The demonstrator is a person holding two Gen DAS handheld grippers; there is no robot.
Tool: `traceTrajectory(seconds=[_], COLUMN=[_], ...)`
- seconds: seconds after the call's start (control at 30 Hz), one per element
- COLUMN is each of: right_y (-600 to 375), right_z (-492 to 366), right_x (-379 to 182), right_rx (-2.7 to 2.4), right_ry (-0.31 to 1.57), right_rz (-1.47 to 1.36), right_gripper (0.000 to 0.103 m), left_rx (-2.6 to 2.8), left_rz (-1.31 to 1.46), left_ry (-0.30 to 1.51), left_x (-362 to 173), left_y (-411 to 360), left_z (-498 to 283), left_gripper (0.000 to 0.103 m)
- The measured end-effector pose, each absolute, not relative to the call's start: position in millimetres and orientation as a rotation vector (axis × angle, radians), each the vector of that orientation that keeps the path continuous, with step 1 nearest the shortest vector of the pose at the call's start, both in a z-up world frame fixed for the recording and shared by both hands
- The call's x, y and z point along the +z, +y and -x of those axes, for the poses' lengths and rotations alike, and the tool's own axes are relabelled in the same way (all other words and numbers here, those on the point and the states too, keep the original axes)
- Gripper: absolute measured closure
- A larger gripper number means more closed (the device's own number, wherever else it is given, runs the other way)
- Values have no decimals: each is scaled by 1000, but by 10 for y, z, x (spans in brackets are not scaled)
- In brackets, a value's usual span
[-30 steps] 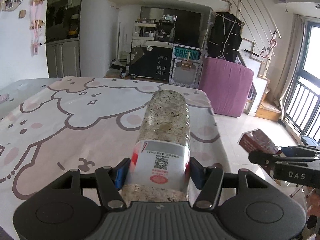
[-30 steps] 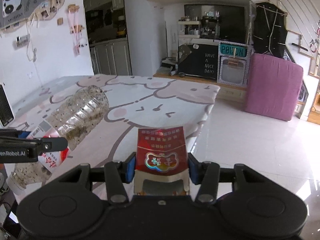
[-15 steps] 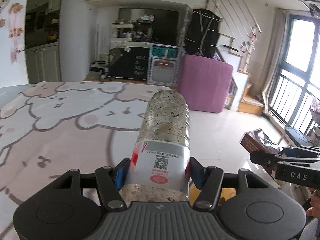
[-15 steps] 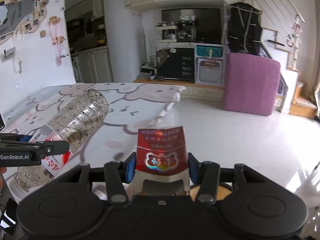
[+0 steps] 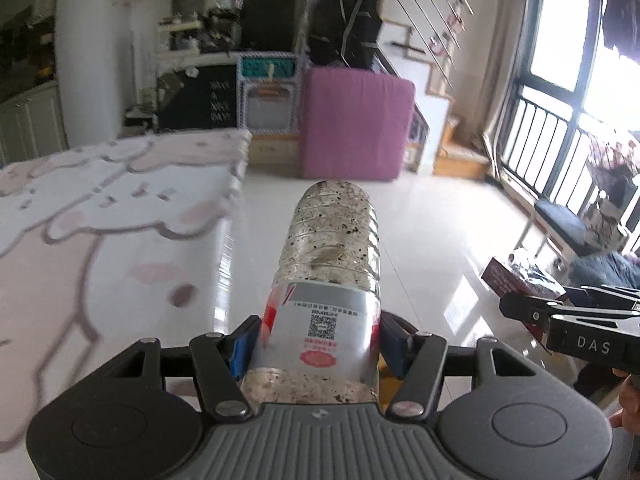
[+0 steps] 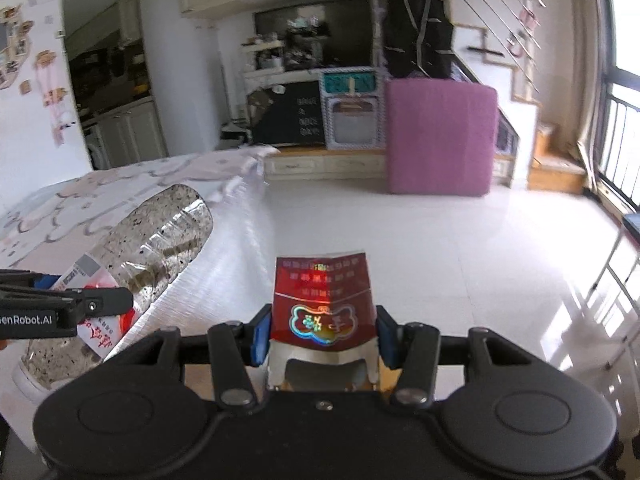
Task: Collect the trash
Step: 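Carry the bottle and red pack over the yellow wastebasket with both grippers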
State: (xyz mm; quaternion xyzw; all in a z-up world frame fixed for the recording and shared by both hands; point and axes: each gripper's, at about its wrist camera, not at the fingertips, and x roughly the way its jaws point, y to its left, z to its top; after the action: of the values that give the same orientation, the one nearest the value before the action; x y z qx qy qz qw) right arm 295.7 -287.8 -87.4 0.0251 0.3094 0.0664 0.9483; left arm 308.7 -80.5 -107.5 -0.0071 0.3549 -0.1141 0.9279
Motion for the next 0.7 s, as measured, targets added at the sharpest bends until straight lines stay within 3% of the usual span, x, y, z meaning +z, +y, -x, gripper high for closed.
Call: traceTrajectory(seconds=[0.7], right_y=[-3754], right_z=[-3507], right_x=[-2211], right_rx=[54], right_ry=[925], right_rz=[-159], right_gripper=[51], left_rx=[-306], left_rz=[-64], left_ry=[1197], left_x=[-2610], left_y=[-1707], left_z=[-4413], left_gripper=[41])
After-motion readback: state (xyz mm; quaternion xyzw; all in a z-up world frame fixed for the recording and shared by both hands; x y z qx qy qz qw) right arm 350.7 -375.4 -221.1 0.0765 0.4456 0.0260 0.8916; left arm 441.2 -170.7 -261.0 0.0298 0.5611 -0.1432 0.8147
